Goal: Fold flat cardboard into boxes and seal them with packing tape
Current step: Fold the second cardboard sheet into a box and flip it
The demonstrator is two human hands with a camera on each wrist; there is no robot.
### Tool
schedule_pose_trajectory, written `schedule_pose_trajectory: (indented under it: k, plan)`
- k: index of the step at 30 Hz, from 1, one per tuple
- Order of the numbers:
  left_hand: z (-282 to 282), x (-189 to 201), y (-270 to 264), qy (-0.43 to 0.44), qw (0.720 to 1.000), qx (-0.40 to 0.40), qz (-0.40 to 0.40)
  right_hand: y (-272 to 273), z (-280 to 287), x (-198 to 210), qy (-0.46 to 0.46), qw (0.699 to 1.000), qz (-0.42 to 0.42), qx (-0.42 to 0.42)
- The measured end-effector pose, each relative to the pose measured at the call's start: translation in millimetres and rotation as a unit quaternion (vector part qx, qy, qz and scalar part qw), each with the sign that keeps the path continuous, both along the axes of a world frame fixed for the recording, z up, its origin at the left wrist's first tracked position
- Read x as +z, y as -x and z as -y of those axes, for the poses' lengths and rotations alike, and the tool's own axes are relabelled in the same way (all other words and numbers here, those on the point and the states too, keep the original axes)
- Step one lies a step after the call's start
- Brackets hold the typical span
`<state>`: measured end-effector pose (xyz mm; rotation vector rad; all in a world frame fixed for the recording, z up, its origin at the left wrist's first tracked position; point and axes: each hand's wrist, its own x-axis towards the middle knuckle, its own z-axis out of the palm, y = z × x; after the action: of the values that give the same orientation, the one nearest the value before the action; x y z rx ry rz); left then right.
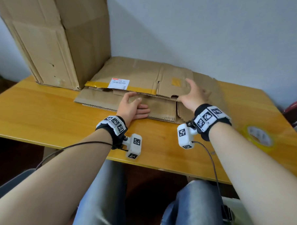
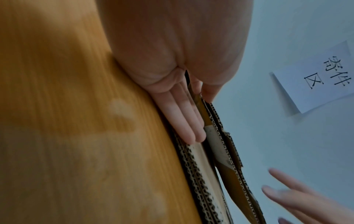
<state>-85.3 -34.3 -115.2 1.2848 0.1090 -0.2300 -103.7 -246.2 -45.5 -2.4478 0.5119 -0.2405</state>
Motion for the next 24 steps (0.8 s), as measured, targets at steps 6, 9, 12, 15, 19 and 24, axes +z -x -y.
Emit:
schedule_pose_trajectory:
  k: [6,9,12,15,19,24]
  plan:
    - [-6,0,1,0.024,1.000,-0.020,-0.006,-14,-12,-3,0.152,0.987,-0.027,0.054]
    - [-6,-1,0,0.020,1.000,-0.022,-0.005,-20,-8,0,0.068,0.996,0.001,0.061]
    - [-6,-2,-2,0.021,1.000,-0.019,-0.009,-23,-6,2,0.047,0.996,0.002,0.075]
    - [-6,-2,-3,0.017,1.000,-0.020,-0.011,-27,-7,3,0.067,0.995,0.036,0.064]
    - [-6,-1,-3,0.018,0.999,-0.021,-0.016,-36,-12,0,0.160,0.982,0.044,0.090]
    - [-7,0,-3,0.035,0.999,-0.020,-0.027,-45,-13,-5,0.126,0.986,0.076,0.076]
